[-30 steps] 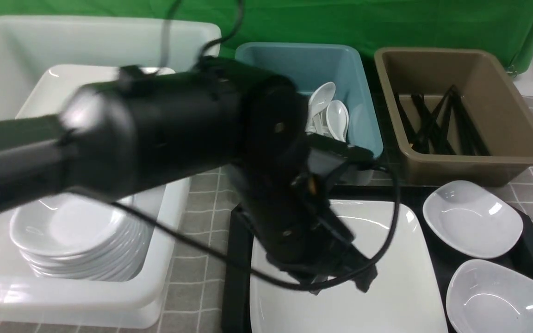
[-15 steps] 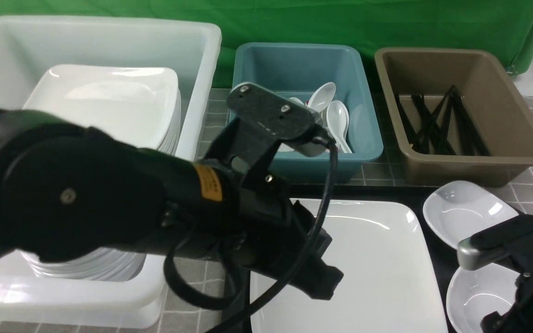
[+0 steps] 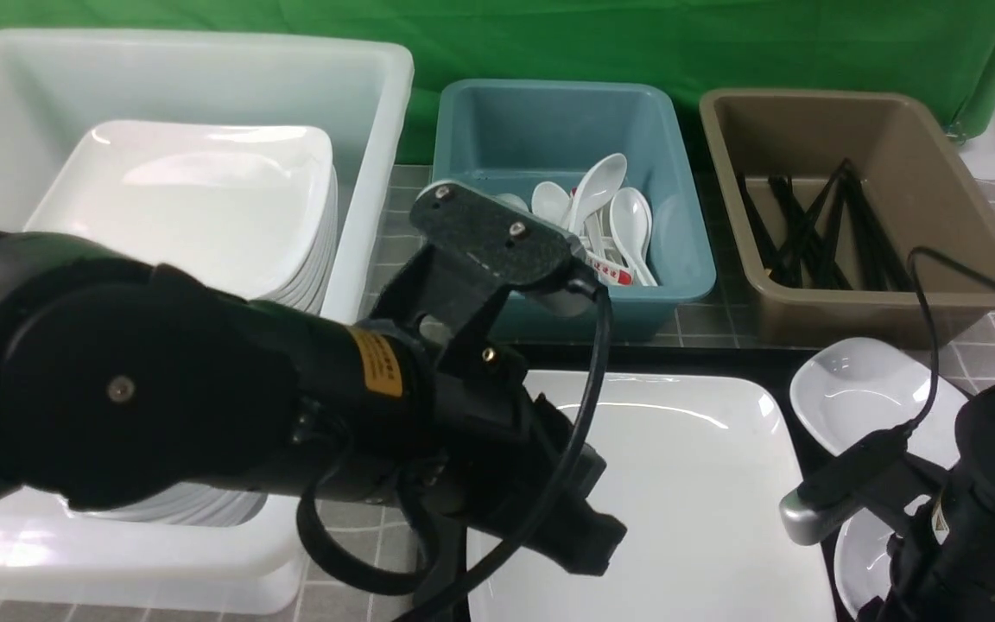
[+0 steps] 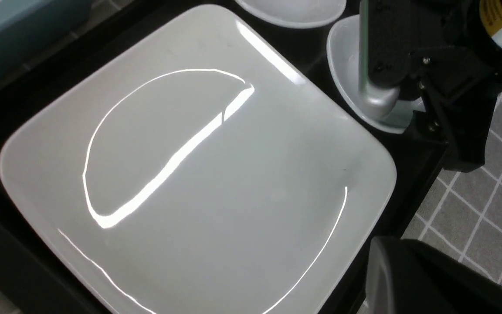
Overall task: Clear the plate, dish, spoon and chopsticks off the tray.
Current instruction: Use the right arm to grab a small plate from the dinner plate, then use the right arm to put the small plate into the large storage box on the left
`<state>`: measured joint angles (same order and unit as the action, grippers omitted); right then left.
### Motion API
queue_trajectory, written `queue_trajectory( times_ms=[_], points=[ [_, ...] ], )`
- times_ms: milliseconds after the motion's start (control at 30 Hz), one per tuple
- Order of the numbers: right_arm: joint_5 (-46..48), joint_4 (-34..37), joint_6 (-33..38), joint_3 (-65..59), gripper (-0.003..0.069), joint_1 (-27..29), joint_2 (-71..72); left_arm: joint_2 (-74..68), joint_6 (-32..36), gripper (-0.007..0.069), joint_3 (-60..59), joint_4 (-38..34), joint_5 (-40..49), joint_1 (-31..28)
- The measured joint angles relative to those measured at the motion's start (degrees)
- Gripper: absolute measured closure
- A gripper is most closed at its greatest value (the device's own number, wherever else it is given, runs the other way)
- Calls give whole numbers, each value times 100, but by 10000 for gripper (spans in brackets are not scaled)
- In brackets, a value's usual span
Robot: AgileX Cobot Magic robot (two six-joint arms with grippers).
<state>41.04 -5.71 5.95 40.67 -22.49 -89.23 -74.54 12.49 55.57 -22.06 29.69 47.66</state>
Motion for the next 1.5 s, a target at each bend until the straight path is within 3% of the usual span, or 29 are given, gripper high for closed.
queue_trajectory(
  times_ms=[67,100,267,500,667,800,900,1033,1067,1200,1300,1500],
  points=[
    [-56,37,-27,48,400,-25,-4,0,0,622,0,-19,-120,0],
    [-31,29,-45,80,418,-38,2,0,0,622,0,-20,-163,-2],
    [395,26,-80,231,420,-46,94,0,0,622,0,-52,-255,-2],
    [1166,90,-289,852,588,-46,1279,0,-66,622,0,-35,-420,-2],
    [1390,663,-198,1686,598,-40,2250,35,-165,622,66,44,-380,-201],
    [1397,1637,246,2483,598,-40,2464,238,-229,622,326,89,-144,-893],
    [1397,2905,905,3091,598,-112,2269,572,-327,622,583,163,249,-1872],
    [1302,3805,1432,3651,598,-693,1785,1040,-337,622,638,215,714,-2943],
    [1189,3920,1496,3953,598,-1110,1505,1260,-337,622,638,232,1046,-3393],
    [835,3574,1579,5137,598,-2317,367,1900,-339,622,638,282,1677,-4525],
    [770,3116,1572,6160,598,-2885,-601,2262,-339,622,638,293,1977,-5108],
    [770,2462,1572,7992,598,-3380,-2417,2896,-349,622,638,300,2552,-5803]
  ],
)
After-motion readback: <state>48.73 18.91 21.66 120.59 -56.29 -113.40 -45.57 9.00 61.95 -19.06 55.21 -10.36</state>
